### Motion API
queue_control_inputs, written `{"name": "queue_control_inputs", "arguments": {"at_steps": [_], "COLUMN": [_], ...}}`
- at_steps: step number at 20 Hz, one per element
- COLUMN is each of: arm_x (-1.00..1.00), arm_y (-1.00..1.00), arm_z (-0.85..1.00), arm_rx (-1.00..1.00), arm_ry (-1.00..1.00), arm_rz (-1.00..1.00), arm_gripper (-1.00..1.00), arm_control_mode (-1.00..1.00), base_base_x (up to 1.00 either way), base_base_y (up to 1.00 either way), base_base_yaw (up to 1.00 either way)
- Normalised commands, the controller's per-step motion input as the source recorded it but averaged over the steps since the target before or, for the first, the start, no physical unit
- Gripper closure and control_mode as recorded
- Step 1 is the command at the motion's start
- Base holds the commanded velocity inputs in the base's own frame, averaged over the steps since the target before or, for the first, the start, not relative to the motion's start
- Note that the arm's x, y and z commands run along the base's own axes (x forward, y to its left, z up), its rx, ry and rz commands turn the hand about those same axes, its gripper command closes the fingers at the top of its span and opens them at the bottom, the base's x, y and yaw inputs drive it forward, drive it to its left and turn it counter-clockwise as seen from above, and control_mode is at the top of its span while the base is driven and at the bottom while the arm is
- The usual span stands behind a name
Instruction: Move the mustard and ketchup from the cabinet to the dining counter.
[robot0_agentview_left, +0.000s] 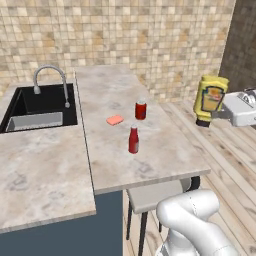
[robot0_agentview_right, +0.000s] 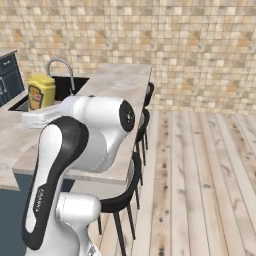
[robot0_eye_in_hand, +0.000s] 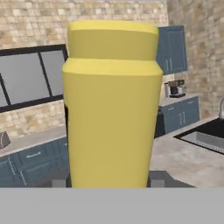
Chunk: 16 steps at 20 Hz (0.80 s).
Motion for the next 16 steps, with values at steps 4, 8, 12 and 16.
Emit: {"name": "queue_control_inputs", "arguments": {"at_steps": [4, 8, 12, 16], "arm_x": [0.18, 0.31, 0.34, 0.3], "arm_y": [-0.21, -0.05, 0.0, -0.01], "arm_z": [-0.37, -0.45, -0.47, -0.45], "arm_rx": [-0.06, -0.05, -0.12, -0.1], "arm_ry": [0.05, -0.01, -0.12, -0.23], "arm_rz": [0.36, 0.32, 0.22, 0.15], "arm_gripper": [1.0, 1.0, 1.0, 1.0], "arm_control_mode": [-1.0, -1.0, -1.0, -1.0], "base_base_x": [0.0, 0.0, 0.0, 0.0], "base_base_y": [0.0, 0.0, 0.0, 0.0], "base_base_yaw": [0.0, 0.0, 0.0, 0.0]}}
